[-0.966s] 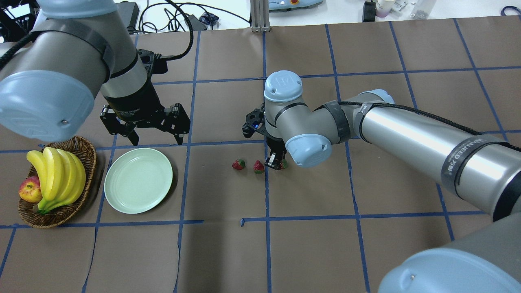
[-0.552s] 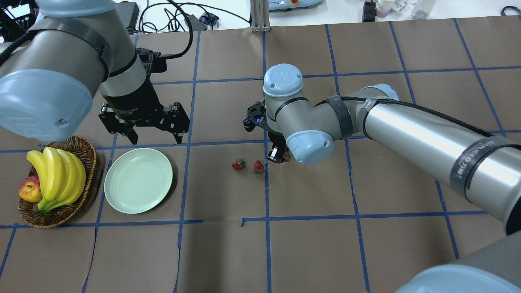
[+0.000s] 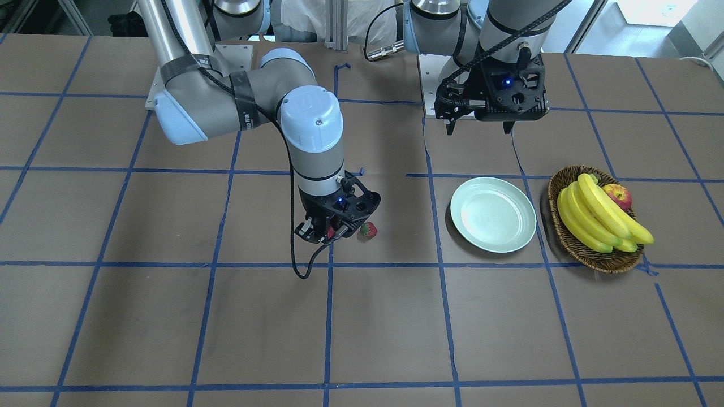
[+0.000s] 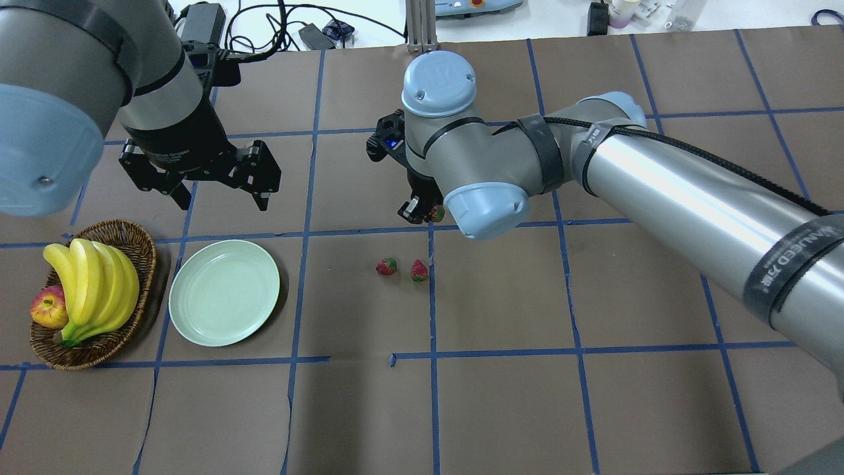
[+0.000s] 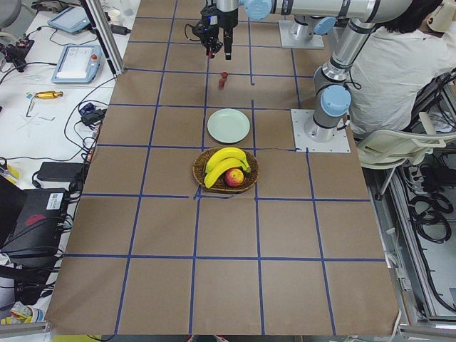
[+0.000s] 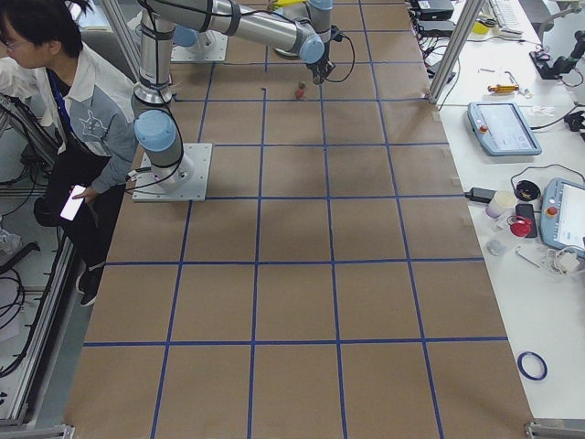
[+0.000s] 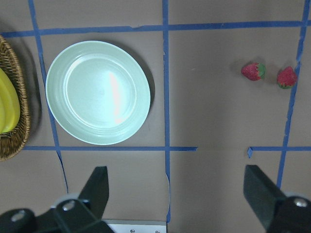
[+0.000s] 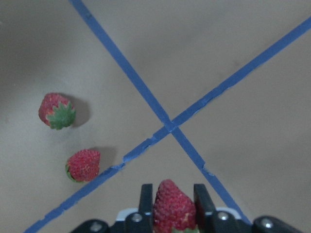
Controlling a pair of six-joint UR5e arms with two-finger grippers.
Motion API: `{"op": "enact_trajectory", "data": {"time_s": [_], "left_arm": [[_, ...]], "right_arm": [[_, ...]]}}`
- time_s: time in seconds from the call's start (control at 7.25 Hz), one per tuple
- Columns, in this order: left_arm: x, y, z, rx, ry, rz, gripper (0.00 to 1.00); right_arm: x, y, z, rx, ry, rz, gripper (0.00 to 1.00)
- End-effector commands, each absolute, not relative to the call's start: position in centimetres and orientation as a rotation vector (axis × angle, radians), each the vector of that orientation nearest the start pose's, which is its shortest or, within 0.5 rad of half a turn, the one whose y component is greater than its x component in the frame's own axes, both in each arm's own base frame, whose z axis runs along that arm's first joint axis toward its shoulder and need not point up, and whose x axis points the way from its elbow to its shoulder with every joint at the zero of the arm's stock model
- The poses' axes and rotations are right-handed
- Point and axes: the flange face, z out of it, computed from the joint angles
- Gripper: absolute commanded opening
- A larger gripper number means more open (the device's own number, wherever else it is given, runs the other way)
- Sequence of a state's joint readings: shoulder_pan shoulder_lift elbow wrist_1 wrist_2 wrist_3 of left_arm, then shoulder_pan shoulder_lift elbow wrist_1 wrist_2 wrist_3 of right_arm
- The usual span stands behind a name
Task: Collect all strawberries into plate
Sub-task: 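Lift the strawberry with the right gripper and carry it toward the plate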
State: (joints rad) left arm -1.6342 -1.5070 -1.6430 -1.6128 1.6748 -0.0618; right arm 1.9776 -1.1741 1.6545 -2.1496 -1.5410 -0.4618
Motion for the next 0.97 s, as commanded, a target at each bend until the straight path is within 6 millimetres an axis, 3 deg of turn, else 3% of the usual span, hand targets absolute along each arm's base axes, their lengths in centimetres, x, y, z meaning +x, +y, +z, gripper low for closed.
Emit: {"op": "enact_trajectory", "data": {"time_s": [0.0, 0.28, 0.55, 0.83], "left_arm": [[-14.9, -45.2, 48.7, 0.004, 3.018, 0.052, 1.0], [-14.8, -45.2, 48.8, 0.001, 3.016, 0.049, 1.0], [-14.8, -45.0, 48.9, 0.002, 3.018, 0.054, 1.0], [-14.2, -45.0, 48.9, -0.009, 3.017, 0.065, 1.0]], "right_arm": [[41.9, -50.1, 28.1, -1.286, 2.819, -0.166, 0.0], [47.3, -49.6, 26.0, -1.287, 2.809, -0.16, 0.0], [48.9, -49.1, 24.2, -1.291, 2.774, -0.12, 0.0], [49.2, -49.0, 23.3, -1.289, 2.758, -0.094, 0.0]]}}
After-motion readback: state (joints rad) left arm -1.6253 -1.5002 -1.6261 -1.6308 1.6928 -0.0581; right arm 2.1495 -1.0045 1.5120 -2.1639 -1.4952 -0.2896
